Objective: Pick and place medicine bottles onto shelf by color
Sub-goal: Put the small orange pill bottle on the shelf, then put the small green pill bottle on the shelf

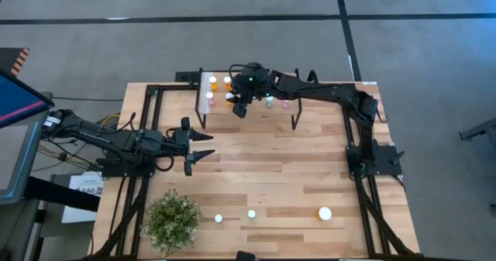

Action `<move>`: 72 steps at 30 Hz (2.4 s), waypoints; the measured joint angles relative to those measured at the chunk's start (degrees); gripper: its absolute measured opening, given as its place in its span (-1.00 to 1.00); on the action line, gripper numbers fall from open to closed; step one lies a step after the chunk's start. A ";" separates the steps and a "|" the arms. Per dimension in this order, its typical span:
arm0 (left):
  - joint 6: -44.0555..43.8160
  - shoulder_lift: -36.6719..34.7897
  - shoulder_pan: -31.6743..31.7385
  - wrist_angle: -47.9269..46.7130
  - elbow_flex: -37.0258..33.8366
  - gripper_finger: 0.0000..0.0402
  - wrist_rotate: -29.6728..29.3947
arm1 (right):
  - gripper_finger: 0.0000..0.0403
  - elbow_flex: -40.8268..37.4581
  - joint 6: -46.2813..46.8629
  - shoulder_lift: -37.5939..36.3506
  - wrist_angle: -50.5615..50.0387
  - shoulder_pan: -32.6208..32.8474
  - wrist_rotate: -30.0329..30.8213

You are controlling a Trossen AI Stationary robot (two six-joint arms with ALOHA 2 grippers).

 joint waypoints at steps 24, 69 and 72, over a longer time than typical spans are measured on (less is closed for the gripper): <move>-0.17 0.00 0.00 0.00 -0.02 0.03 0.01 | 0.15 -0.07 0.33 -0.78 -2.15 -0.72 -0.02; -2.74 0.00 0.00 -0.04 -0.04 0.03 0.59 | 0.16 -22.87 5.77 -9.13 1.56 45.04 4.37; -2.78 0.02 0.00 -0.10 -0.04 0.03 0.59 | 0.16 -22.90 7.27 -6.29 3.80 45.16 4.37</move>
